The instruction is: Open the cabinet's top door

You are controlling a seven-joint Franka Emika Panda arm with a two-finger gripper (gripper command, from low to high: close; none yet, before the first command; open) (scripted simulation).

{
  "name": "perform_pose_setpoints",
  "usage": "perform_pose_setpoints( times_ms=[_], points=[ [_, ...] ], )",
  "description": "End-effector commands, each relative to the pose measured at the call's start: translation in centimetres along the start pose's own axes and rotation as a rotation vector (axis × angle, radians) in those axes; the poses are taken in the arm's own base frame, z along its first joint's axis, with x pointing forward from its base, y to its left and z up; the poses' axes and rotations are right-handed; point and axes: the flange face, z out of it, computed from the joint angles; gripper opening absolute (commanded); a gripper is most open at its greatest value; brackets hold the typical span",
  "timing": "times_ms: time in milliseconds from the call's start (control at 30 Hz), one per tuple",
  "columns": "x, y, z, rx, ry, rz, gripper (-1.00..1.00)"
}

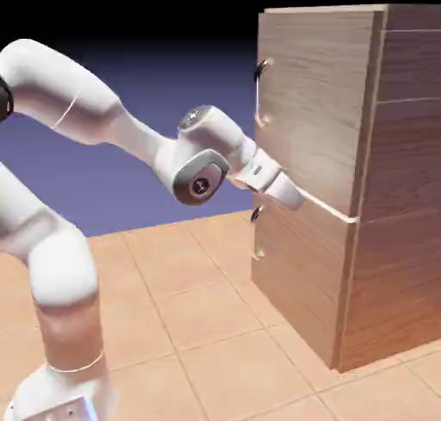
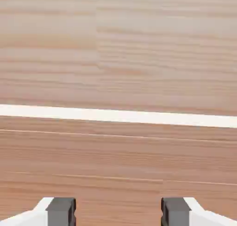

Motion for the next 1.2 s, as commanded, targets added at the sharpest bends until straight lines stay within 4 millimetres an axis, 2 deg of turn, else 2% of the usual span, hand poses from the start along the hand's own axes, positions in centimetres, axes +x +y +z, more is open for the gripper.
perform_pose_setpoints(
  times_ms=[0, 267, 533, 700, 867, 1033, 1167],
  points=[
    [0.4, -0.6, -0.7, 0.019, 0.016, 0.071, 0.0],
    [2.1, -5.0, -6.0, 0.197, 0.091, 0.625, 0.0],
    [1.5, -8.9, -10.7, 0.401, 0.069, 1.146, 0.0],
    [0.1, -11.0, -12.9, 0.524, 0.003, 1.454, 0.0],
    [-2.1, -12.9, -14.3, 0.631, -0.101, 1.748, 0.0],
    [-5.0, -14.5, -14.7, 0.713, -0.237, 2.03, 0.0],
    [-7.5, -15.6, -14.2, 0.754, -0.364, 2.249, 0.0]
  ],
)
